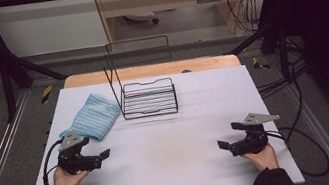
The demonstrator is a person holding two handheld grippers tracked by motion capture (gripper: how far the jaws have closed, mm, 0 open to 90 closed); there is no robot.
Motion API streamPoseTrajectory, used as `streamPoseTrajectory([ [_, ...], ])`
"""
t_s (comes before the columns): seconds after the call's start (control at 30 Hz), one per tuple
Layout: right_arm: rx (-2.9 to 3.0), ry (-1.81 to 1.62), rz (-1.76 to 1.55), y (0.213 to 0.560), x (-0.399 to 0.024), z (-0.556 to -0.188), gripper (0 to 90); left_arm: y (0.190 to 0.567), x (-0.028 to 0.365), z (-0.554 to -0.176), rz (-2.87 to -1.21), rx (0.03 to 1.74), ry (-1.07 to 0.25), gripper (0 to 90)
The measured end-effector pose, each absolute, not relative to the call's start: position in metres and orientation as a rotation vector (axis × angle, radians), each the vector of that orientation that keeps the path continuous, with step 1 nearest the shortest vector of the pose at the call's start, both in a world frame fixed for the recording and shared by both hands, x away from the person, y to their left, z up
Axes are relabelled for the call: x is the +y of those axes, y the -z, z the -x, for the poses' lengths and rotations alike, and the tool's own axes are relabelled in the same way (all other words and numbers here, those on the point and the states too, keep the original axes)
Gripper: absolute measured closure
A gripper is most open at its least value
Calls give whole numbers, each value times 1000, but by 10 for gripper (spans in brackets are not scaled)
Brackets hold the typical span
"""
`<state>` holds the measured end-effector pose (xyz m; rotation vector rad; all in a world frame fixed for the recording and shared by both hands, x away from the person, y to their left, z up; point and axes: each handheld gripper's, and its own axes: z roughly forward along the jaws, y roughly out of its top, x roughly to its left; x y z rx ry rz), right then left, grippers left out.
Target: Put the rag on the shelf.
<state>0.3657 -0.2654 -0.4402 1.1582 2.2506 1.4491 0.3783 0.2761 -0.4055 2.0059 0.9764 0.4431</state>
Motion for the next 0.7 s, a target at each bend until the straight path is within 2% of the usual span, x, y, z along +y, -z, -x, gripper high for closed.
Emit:
streamPoseTrajectory([
  [0.37, 2255, -1446, -1161, 441, -265, -366, 8, 395, 284, -401, -2011, 1029, -475, 68],
  [0.7, 2258, -1439, -1158, 441, -265, -366, 8, 404, 276, -430, -2060, 1077, -514, 136],
])
